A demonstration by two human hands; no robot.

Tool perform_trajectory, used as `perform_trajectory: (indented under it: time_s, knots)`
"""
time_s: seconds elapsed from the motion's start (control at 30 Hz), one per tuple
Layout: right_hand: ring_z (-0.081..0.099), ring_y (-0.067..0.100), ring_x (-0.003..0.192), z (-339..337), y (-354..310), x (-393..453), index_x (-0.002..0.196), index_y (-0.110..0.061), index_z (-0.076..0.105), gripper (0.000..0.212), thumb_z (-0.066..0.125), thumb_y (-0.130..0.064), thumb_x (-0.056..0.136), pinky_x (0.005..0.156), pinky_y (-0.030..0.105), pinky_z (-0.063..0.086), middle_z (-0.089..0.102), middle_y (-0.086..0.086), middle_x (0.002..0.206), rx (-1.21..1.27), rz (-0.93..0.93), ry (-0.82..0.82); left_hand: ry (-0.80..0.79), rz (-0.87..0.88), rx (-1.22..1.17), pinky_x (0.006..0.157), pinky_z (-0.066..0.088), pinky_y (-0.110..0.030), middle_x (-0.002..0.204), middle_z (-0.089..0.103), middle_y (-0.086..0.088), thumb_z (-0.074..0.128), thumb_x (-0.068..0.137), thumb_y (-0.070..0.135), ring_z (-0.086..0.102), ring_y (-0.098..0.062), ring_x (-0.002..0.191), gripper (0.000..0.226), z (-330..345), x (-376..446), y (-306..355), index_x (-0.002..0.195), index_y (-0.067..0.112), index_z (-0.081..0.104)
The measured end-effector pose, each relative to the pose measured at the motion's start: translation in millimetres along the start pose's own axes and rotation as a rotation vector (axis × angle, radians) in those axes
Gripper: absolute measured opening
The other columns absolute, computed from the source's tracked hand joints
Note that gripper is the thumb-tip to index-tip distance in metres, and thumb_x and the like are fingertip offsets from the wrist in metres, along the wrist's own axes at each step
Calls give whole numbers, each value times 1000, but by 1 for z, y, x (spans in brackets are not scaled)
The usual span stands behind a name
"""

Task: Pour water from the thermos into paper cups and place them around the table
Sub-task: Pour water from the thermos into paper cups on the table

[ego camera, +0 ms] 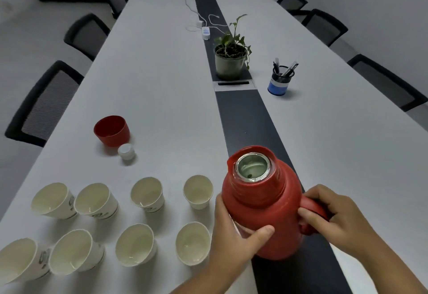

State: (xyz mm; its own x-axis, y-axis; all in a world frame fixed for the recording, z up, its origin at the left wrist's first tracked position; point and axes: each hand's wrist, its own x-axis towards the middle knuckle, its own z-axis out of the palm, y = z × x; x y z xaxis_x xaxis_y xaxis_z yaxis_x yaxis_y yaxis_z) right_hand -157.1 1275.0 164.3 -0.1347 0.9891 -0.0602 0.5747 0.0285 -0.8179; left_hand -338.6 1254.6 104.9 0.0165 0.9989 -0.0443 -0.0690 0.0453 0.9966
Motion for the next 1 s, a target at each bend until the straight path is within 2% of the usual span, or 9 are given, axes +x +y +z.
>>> perform_trajectory:
  time_s: [0.07,0.2,0.37,0.47,0.57,0.7,0.87,0.97,1.0]
  knots:
    - [66,12,61,-8,6,30,73,-34,57,36,65,2,75,58,27,58,67,-5,79,17,-31,-19,3,38,61,83,37,1,114,51,21,72,50,43,49,14,105,79,1,33,7,119,33,35]
    - [66,22,67,-10,20,96,70,-29,52,32,66,-1,76,66,41,58,61,5,68,40,-86,-29,54,77,183,82,37,1,114,50,16,72,44,42,48,13,104,86,-4,99,14,120,28,35]
    - [58,26,67,11,31,177,71,-32,44,37,66,-3,77,70,41,54,56,-4,68,34,-153,-32,91,58,293,78,35,4,115,46,15,75,50,22,44,22,101,75,-23,171,17,111,33,34]
    - [56,27,70,29,33,218,71,-33,42,35,64,-6,79,69,37,50,53,-7,68,50,-171,-73,141,29,335,76,34,5,115,44,13,74,50,22,44,21,100,77,-39,202,15,114,30,31]
    - [55,28,69,47,30,252,73,-26,45,29,63,-5,79,69,35,48,55,0,68,98,-209,-83,186,1,355,73,34,6,112,43,16,73,51,23,43,19,98,81,-59,227,12,120,22,30]
    - [58,36,70,72,22,291,76,-18,45,22,62,-5,80,68,48,51,55,7,69,149,-247,-124,234,-32,381,68,38,5,107,44,15,71,51,20,46,26,87,76,-86,251,9,117,19,33]
    - [58,33,70,106,18,323,77,-20,43,22,61,-7,80,67,39,48,54,3,68,168,-256,-168,284,-75,412,64,40,2,100,46,17,72,51,23,49,21,80,77,-118,268,1,117,14,35]
    - [53,15,63,122,22,326,79,-19,43,21,61,-8,81,62,12,42,50,-7,64,165,-266,-168,287,-99,418,68,40,3,103,44,19,72,52,24,48,14,90,82,-127,267,-6,123,12,33]
    - [50,10,61,125,23,325,79,-19,43,21,61,-8,81,59,7,39,49,-9,64,161,-270,-161,288,-103,417,69,39,3,105,44,18,72,52,24,47,12,93,83,-129,266,-8,124,12,32]
